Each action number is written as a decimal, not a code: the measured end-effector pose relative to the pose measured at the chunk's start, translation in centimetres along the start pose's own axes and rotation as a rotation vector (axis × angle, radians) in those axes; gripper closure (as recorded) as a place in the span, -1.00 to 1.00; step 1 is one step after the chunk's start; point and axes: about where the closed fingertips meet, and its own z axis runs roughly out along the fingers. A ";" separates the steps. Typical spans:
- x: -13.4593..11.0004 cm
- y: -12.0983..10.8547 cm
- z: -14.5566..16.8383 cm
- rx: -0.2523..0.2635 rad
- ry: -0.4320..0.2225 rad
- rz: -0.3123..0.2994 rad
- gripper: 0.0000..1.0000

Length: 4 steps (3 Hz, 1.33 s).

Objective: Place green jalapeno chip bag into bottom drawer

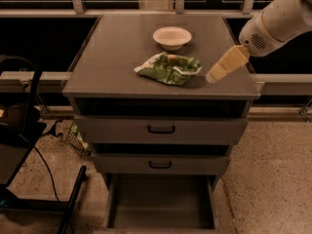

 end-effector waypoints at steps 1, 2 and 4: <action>-1.2 -0.5 2.1 -0.007 -0.036 0.048 -1.00; -3.1 -0.8 3.9 -0.013 -0.086 0.074 -1.00; -6.8 -0.7 7.0 -0.025 -0.164 0.056 -1.00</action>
Offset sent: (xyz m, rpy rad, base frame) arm 0.0637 0.0442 -0.0100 0.1693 -0.0533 -0.0508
